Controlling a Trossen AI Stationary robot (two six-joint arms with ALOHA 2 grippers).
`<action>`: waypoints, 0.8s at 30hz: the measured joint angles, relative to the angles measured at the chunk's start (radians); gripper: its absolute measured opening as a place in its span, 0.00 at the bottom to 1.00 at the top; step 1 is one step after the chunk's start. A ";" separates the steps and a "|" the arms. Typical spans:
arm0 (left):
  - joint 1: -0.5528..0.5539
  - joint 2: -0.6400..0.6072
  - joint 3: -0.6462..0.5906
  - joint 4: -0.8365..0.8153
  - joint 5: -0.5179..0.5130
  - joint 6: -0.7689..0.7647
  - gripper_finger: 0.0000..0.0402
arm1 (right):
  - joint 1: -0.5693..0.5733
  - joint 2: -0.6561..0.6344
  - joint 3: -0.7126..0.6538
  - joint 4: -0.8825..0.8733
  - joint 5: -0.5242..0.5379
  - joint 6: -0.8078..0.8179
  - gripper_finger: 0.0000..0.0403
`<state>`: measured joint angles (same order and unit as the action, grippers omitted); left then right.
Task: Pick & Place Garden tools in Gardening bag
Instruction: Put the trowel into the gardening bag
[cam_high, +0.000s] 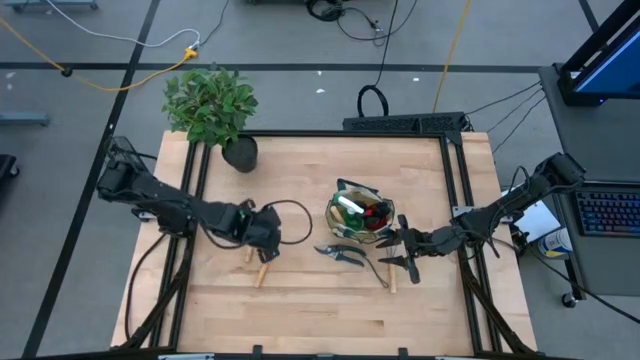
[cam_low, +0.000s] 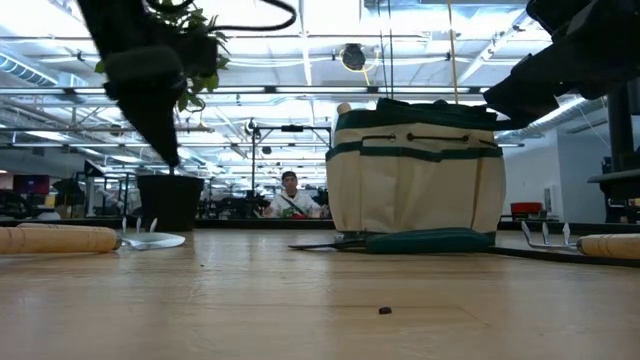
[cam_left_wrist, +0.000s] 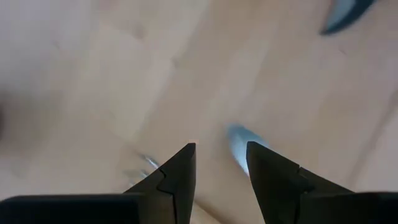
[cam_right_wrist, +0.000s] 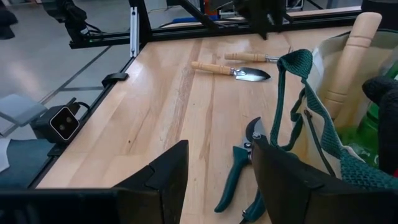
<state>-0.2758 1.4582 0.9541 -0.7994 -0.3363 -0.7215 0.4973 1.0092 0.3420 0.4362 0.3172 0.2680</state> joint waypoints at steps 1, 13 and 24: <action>-0.011 0.000 -0.009 0.004 0.027 -0.043 0.37 | 0.000 0.000 0.000 0.000 0.000 0.000 0.42; -0.152 0.000 -0.094 0.105 0.225 -0.462 0.37 | 0.000 0.000 0.000 0.000 0.000 -0.027 0.42; -0.239 0.055 -0.095 0.137 0.188 -0.616 0.37 | 0.000 0.000 0.000 0.000 0.000 -0.028 0.42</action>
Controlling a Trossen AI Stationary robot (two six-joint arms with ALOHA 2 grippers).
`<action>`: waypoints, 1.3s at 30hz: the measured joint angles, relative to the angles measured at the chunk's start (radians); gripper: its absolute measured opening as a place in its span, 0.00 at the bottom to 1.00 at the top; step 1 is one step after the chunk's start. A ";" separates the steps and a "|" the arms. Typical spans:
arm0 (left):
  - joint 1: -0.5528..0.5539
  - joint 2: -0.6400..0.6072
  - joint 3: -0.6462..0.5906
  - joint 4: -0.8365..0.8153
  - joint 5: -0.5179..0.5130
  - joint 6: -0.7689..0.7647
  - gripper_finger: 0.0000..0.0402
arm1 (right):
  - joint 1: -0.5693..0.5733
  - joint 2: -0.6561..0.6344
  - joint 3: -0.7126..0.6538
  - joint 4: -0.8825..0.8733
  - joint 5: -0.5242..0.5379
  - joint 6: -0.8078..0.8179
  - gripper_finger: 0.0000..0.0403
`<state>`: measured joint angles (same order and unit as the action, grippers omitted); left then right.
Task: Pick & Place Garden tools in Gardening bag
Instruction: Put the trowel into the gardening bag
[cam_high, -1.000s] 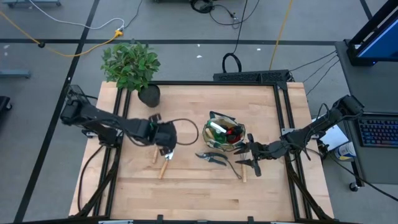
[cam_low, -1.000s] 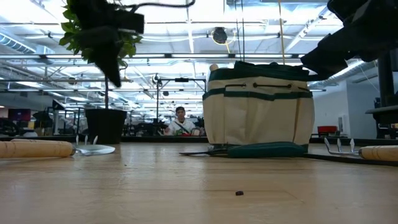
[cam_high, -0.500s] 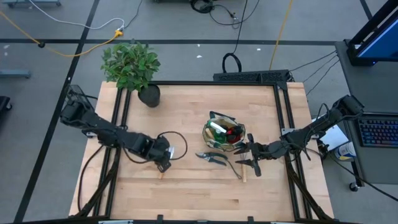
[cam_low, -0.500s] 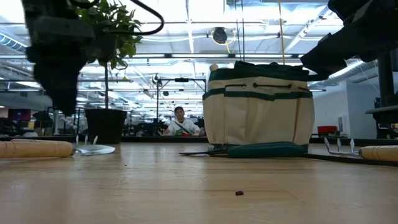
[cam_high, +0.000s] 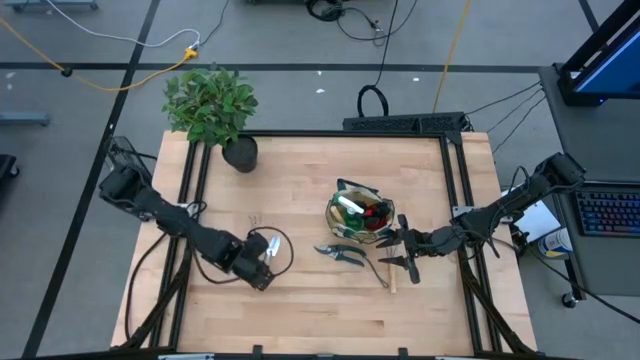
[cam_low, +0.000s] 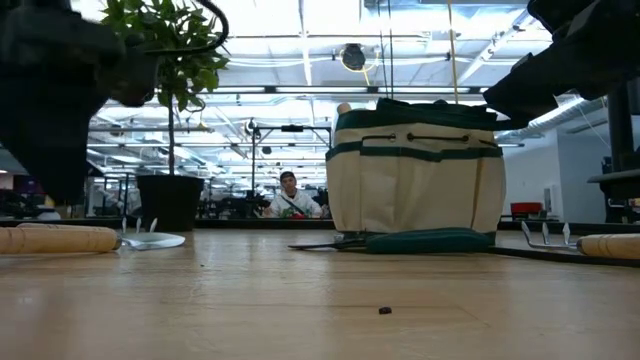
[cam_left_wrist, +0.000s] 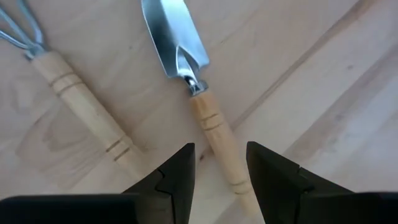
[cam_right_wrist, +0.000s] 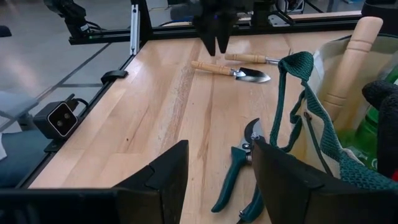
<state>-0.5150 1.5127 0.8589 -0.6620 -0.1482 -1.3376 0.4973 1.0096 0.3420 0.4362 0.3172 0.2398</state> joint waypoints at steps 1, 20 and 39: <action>-0.006 0.018 0.000 0.009 -0.001 0.000 0.37 | 0.000 0.000 0.000 0.000 0.000 0.000 0.42; -0.006 0.142 0.002 0.085 0.016 0.019 0.34 | 0.000 0.000 0.000 0.000 0.000 -0.072 0.42; 0.080 0.137 0.238 -0.053 -0.196 0.677 0.16 | 0.000 0.000 0.000 0.001 0.000 -0.180 0.42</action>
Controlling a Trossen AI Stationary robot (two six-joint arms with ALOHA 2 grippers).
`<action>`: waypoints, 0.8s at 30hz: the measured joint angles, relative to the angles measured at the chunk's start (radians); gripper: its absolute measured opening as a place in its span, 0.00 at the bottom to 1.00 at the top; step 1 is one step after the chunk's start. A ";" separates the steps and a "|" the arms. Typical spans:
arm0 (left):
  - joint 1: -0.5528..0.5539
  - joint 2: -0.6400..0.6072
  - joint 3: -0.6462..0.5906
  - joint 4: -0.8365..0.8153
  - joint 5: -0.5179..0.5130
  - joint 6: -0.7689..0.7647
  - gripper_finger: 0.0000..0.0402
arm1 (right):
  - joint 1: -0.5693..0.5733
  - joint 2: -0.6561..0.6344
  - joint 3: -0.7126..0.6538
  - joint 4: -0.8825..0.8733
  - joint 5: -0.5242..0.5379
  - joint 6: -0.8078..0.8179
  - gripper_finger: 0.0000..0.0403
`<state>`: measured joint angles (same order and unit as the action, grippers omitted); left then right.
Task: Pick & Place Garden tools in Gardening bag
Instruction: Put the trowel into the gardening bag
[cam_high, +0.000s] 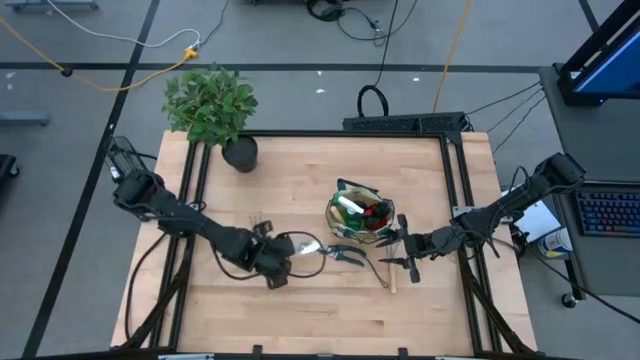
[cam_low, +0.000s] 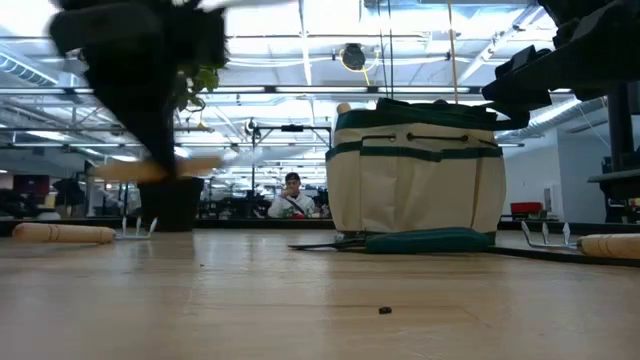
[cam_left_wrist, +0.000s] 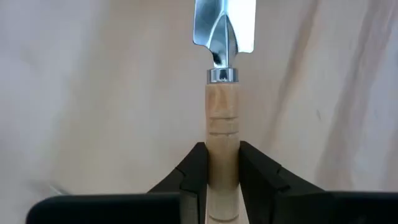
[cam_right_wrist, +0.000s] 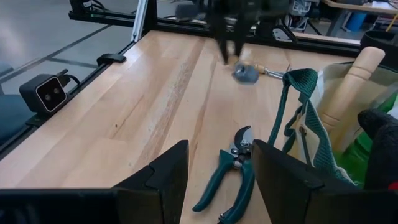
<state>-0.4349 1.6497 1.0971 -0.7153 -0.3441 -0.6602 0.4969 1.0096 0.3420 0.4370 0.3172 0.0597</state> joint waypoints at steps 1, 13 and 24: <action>0.004 0.000 0.030 -0.019 -0.053 0.064 0.16 | 0.000 0.000 0.000 0.000 0.000 -0.001 0.42; 0.065 -0.001 0.240 0.134 -0.718 1.171 0.16 | 0.000 0.000 0.000 0.000 0.000 -0.001 0.42; 0.181 0.013 0.241 0.422 -0.668 1.873 0.16 | 0.000 0.000 0.000 0.000 0.000 -0.001 0.42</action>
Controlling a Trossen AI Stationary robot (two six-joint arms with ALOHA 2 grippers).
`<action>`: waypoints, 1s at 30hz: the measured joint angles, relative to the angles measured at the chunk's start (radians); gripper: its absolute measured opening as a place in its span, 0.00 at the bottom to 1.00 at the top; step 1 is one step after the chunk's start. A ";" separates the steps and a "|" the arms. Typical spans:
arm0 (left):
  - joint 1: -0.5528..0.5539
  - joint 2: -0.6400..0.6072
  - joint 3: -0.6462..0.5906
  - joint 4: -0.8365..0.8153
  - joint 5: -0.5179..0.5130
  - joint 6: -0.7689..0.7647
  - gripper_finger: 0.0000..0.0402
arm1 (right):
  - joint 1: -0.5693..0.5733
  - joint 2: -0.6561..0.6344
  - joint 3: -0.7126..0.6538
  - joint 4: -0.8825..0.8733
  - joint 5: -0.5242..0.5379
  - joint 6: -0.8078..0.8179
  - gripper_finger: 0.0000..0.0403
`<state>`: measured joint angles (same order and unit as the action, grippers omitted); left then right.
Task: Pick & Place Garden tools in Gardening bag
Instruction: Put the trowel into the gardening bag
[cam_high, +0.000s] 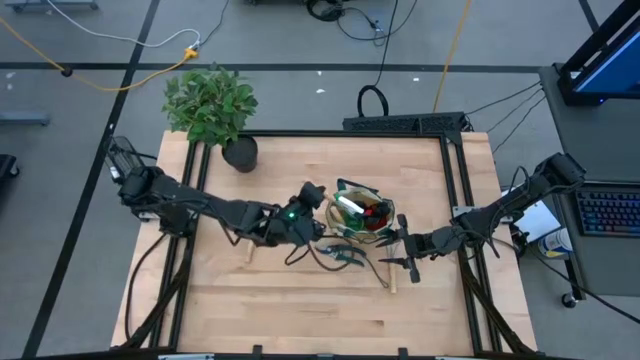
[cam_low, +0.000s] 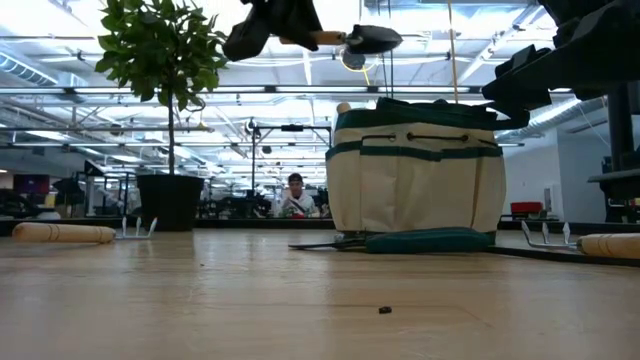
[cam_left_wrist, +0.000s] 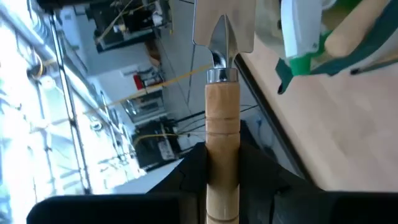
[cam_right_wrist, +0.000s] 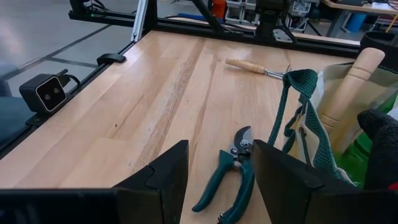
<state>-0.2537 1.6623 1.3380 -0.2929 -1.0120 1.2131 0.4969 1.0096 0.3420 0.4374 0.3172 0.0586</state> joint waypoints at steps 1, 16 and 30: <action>0.006 0.000 0.000 0.010 0.014 0.027 0.16 | 0.000 0.000 0.000 0.000 0.000 0.000 0.42; 0.036 0.022 0.102 0.042 0.235 0.224 0.16 | 0.000 0.000 0.000 0.039 0.000 0.000 0.42; 0.049 0.193 0.356 -0.171 0.270 -0.290 0.16 | -0.002 -0.003 0.000 0.248 0.347 -0.181 0.42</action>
<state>-0.2046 1.8551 1.6943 -0.4642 -0.7418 0.9231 0.4947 1.0065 0.3424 0.6853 0.6639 -0.1224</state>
